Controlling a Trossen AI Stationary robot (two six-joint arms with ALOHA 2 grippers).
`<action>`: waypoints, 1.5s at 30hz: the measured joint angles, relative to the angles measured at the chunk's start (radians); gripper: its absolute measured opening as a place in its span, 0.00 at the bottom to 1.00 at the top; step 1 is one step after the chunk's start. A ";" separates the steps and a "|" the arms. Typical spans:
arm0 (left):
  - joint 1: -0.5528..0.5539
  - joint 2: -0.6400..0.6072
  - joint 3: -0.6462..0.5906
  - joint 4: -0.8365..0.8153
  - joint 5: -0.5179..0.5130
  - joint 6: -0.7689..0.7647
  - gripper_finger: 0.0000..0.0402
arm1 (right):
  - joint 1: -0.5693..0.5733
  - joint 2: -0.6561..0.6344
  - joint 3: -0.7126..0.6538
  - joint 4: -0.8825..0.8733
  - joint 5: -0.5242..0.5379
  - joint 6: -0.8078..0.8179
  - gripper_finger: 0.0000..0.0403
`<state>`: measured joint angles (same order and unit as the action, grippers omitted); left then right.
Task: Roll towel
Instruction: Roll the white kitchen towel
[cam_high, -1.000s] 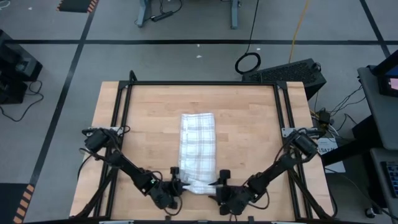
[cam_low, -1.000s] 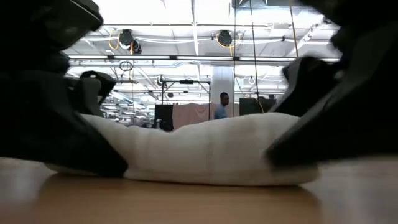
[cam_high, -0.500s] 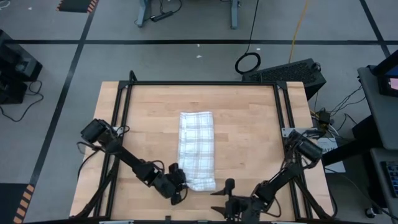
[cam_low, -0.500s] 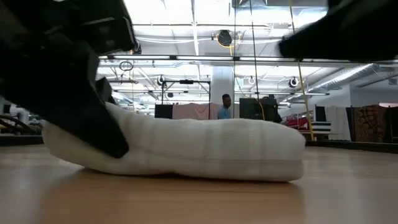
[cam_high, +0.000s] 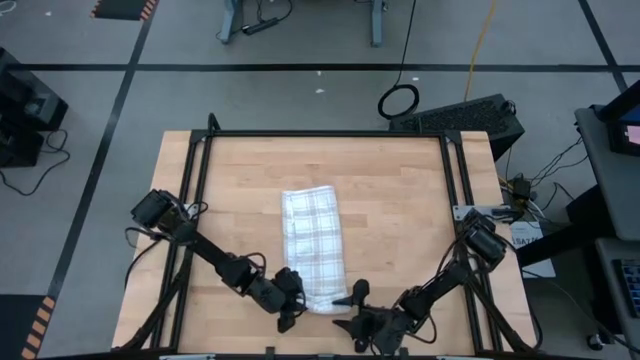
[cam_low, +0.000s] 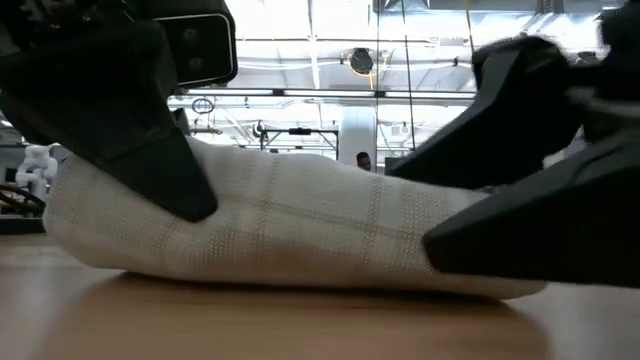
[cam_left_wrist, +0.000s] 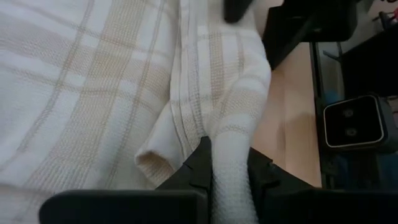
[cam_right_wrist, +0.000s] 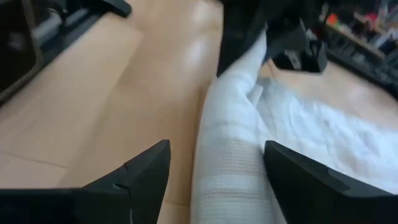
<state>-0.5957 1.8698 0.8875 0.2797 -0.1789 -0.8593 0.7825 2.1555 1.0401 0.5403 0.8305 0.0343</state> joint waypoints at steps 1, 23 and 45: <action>-0.003 0.000 0.000 0.001 -0.005 -0.001 0.10 | -0.006 0.000 0.000 -0.015 -0.002 0.024 0.61; -0.119 -0.003 0.003 -0.098 -0.157 0.036 0.18 | -0.149 -0.074 0.002 -0.134 -0.404 0.413 0.05; -0.313 -0.206 0.002 -0.380 -0.614 0.185 0.59 | -0.290 -0.120 0.002 -0.212 -0.758 0.862 0.10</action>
<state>-0.9088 1.6643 0.8890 -0.0998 -0.7925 -0.6744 0.4925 2.0357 1.0416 0.3283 0.0720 0.8965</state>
